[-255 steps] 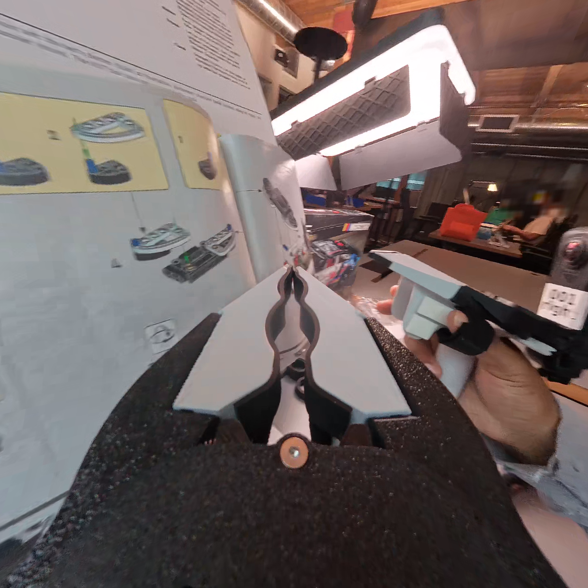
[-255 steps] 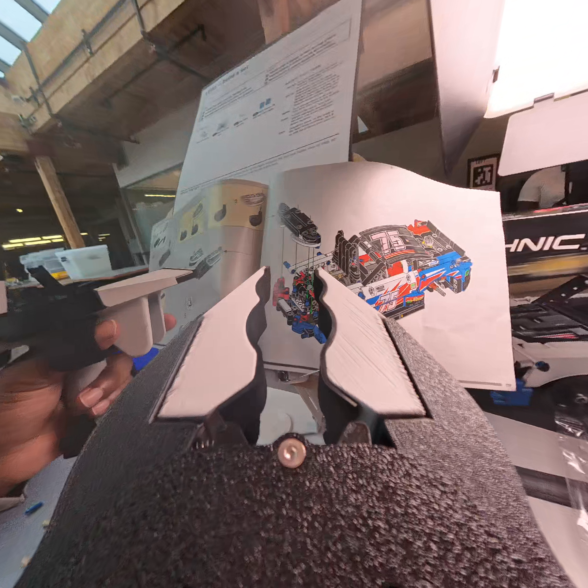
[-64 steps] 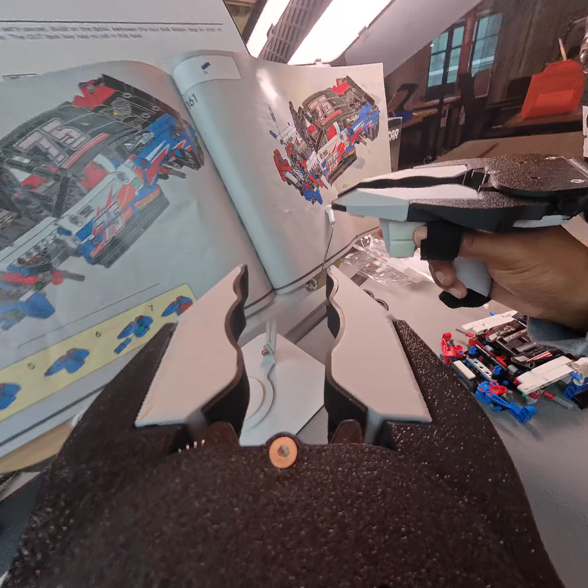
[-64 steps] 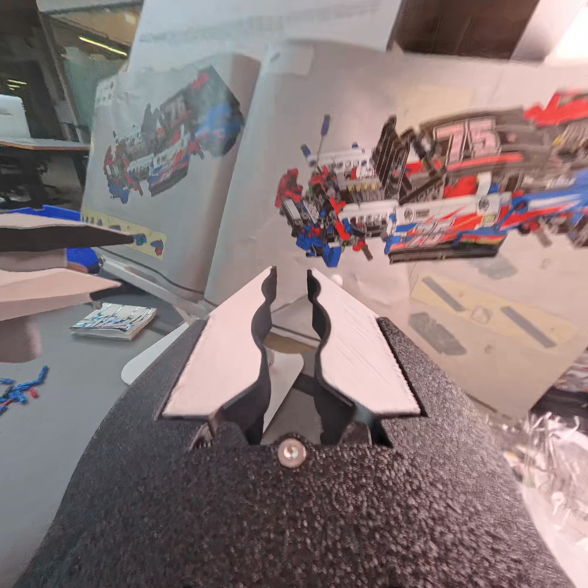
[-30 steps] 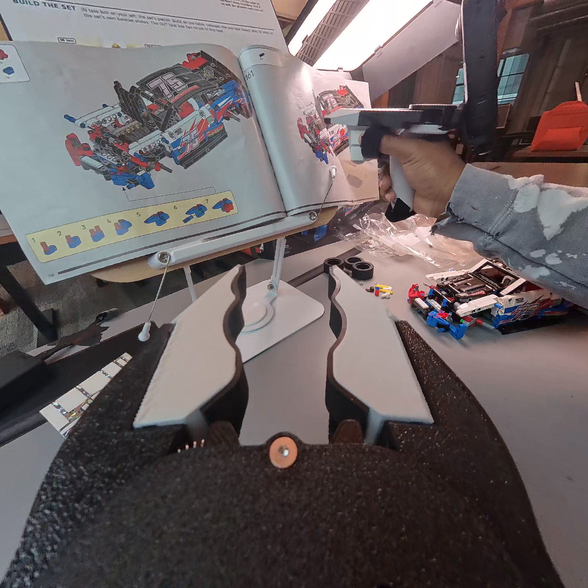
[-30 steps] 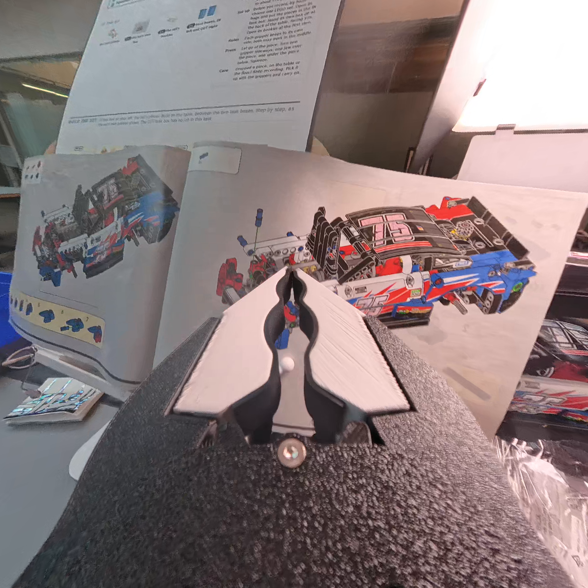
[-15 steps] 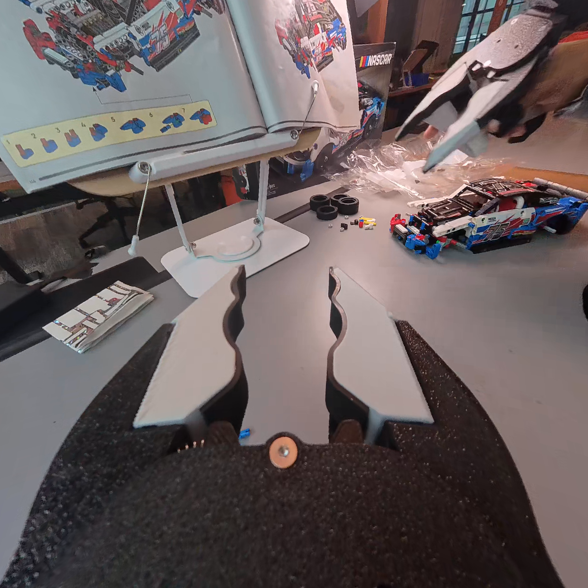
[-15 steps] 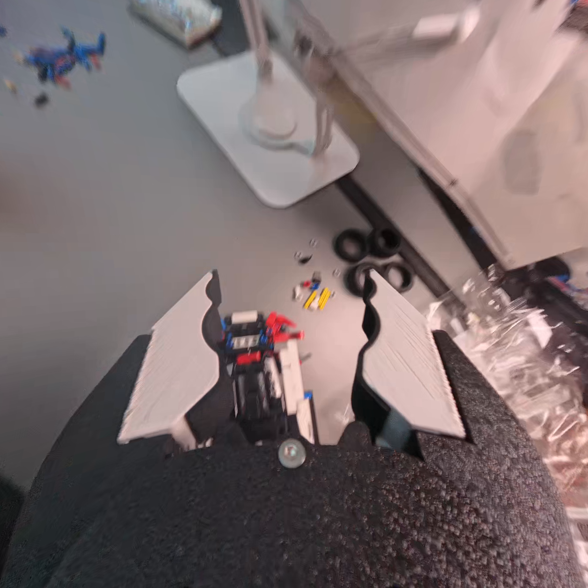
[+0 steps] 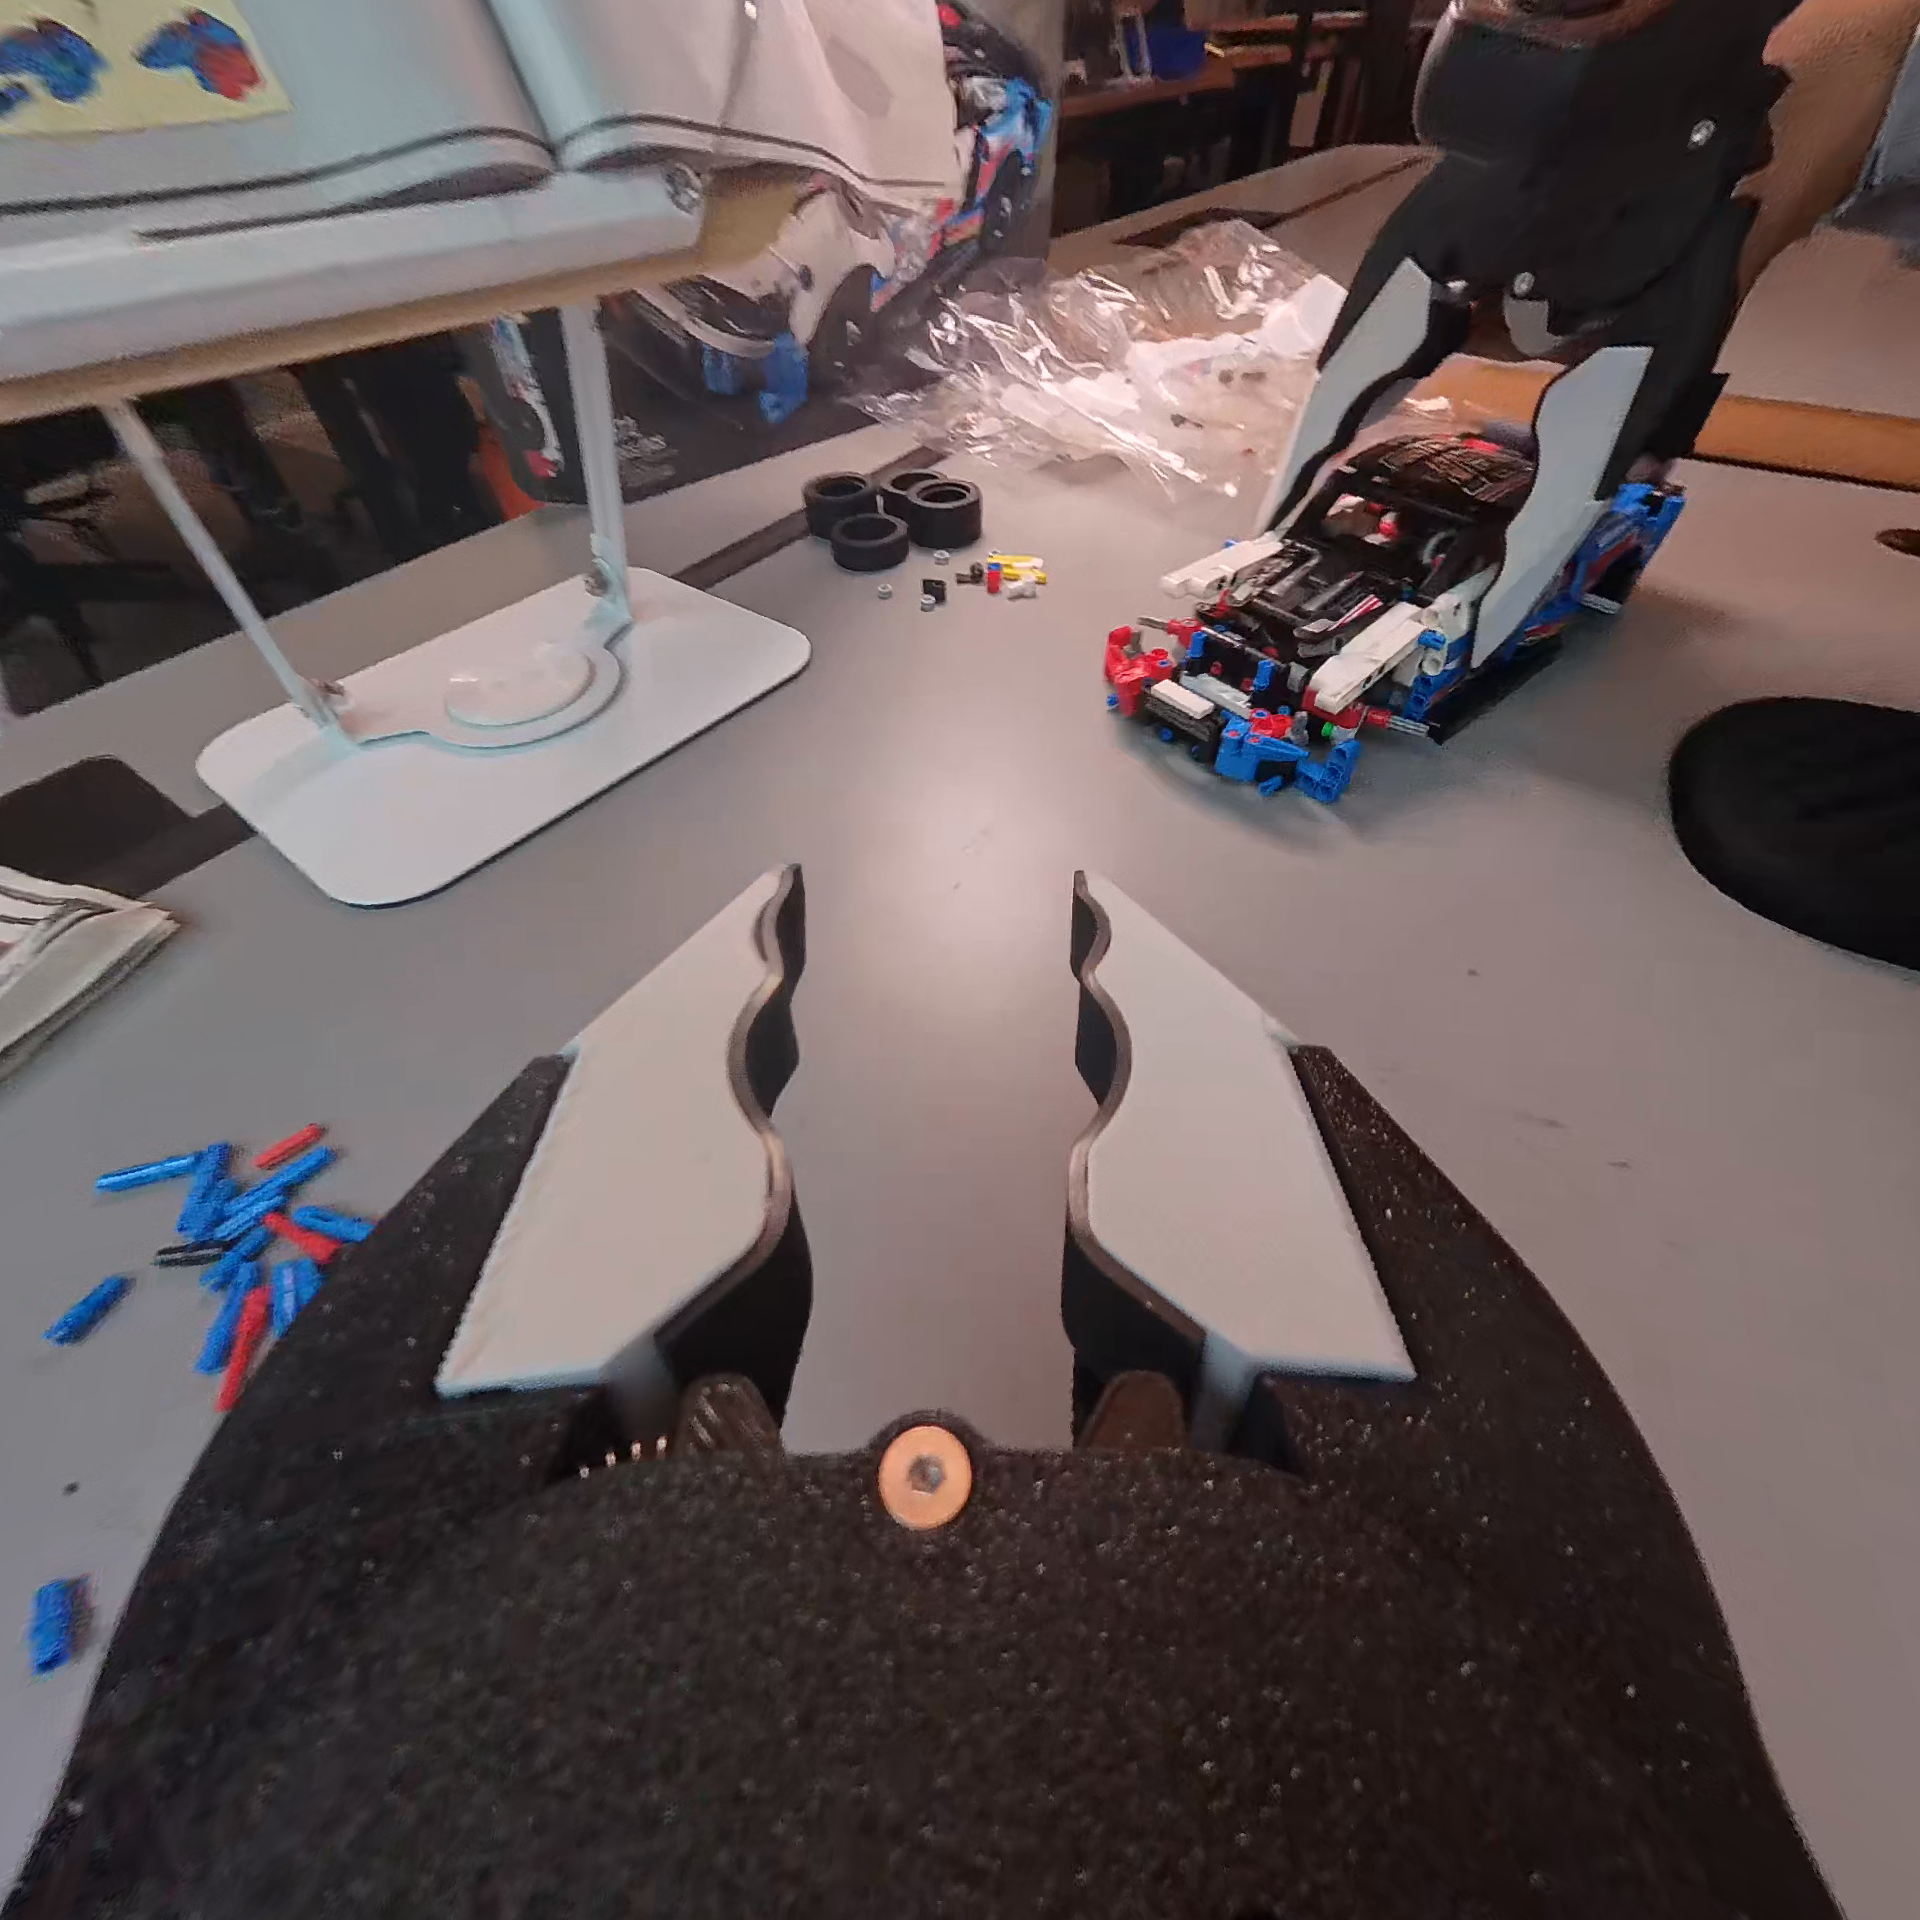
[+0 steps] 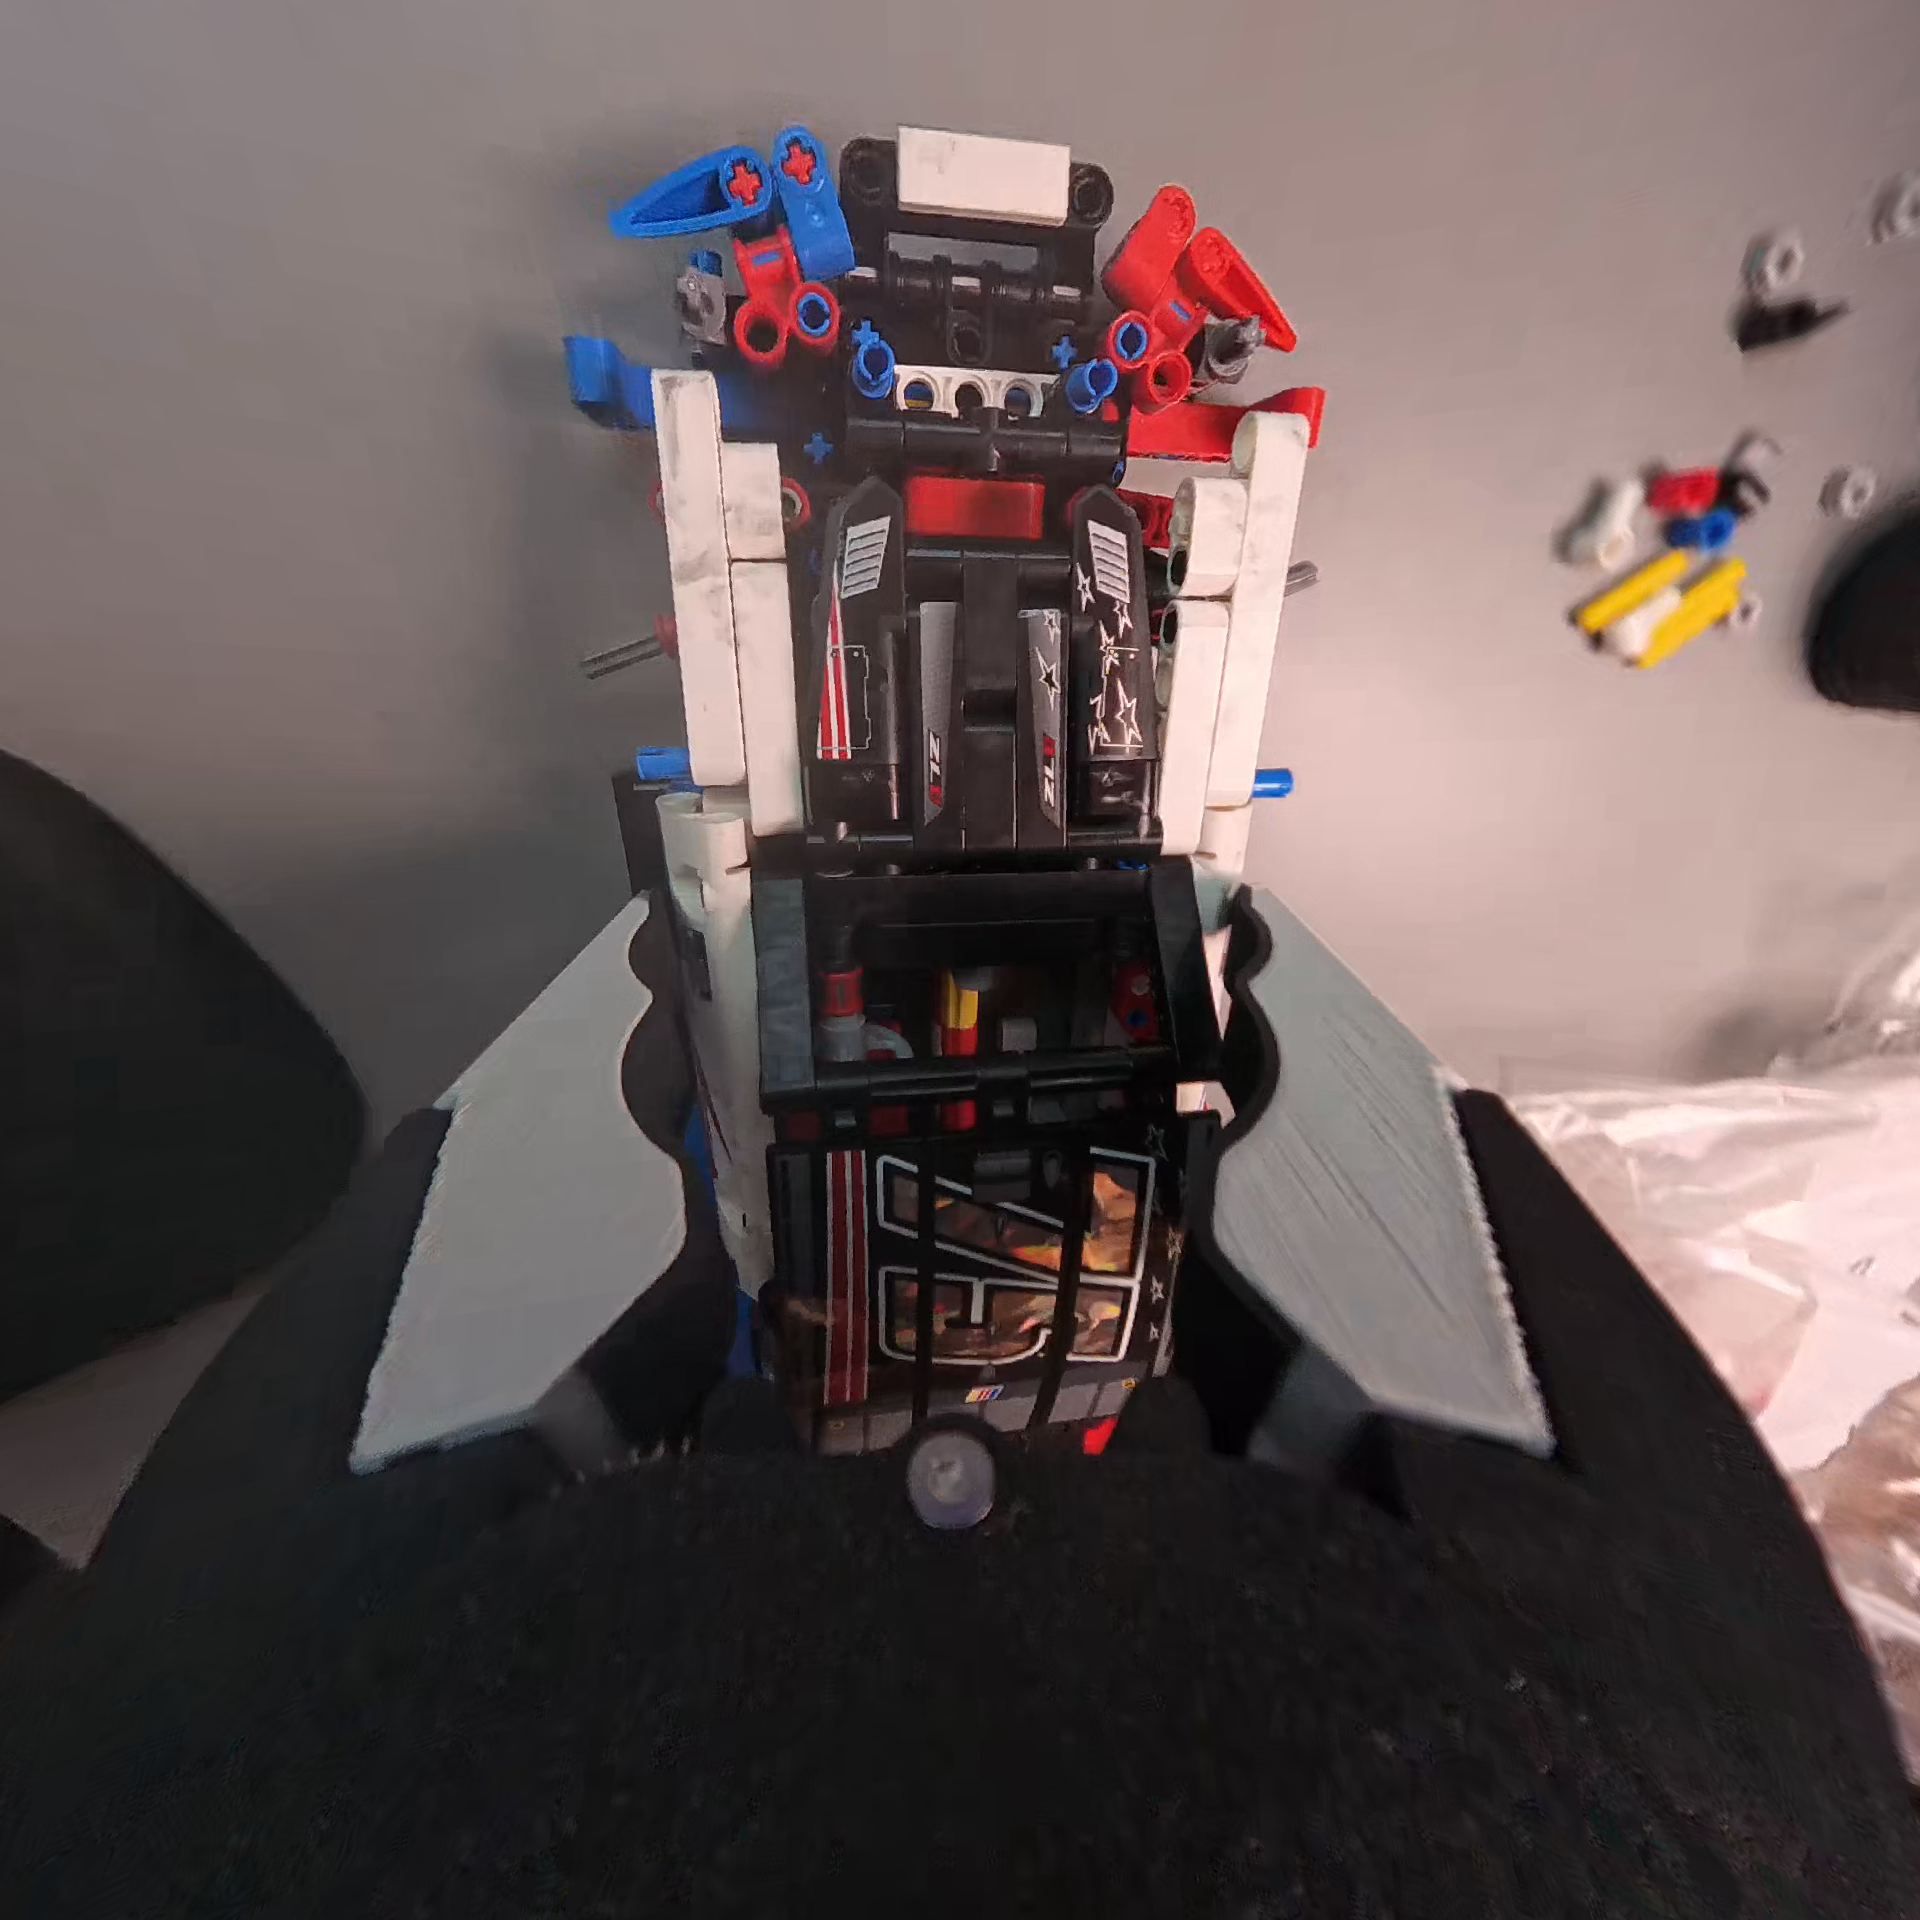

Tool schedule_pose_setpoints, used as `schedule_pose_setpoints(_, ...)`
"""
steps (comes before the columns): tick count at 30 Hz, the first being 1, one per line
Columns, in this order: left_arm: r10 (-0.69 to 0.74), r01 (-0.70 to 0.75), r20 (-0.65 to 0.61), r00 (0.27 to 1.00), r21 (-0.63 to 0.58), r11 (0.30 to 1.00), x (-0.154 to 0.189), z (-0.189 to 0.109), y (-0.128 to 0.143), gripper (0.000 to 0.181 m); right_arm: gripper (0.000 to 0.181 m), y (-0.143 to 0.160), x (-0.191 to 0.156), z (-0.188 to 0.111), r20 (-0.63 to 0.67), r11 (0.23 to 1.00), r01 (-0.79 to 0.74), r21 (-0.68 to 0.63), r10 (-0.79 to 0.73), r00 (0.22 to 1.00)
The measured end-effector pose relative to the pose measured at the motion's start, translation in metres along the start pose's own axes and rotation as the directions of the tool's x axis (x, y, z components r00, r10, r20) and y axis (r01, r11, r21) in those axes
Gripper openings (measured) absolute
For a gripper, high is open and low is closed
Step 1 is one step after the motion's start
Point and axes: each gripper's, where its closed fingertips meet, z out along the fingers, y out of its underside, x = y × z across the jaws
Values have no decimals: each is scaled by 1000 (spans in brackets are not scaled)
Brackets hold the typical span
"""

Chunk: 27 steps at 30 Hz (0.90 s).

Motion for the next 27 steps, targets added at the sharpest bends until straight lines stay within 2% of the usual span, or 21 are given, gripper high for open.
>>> schedule_pose_setpoints(1,4,-5,-35,999,-19,1000,8,3,4,50,103,-12,-12,0,8,999,42,13,-42,999)
schedule_pose_setpoints(6,39,-61,-279,960,-71,996,62,12,17,43,103,-84,-81,0,39,957,250,150,-258,965)
schedule_pose_setpoints(10,45,-141,-459,887,-176,974,93,4,40,36,102,-125,-111,1,38,904,352,242,-372,928)
schedule_pose_setpoints(15,70,-191,-469,880,-216,958,92,1,51,24,102,-140,-122,1,41,867,400,296,-430,902)
schedule_pose_setpoints(20,108,-246,-467,878,-244,938,95,6,63,16,101,-141,-122,-4,18,874,351,335,-378,925)
schedule_pose_setpoints(27,110,-248,-455,884,-255,935,94,12,64,6,93,-149,-126,-10,80,865,293,408,-354,932)
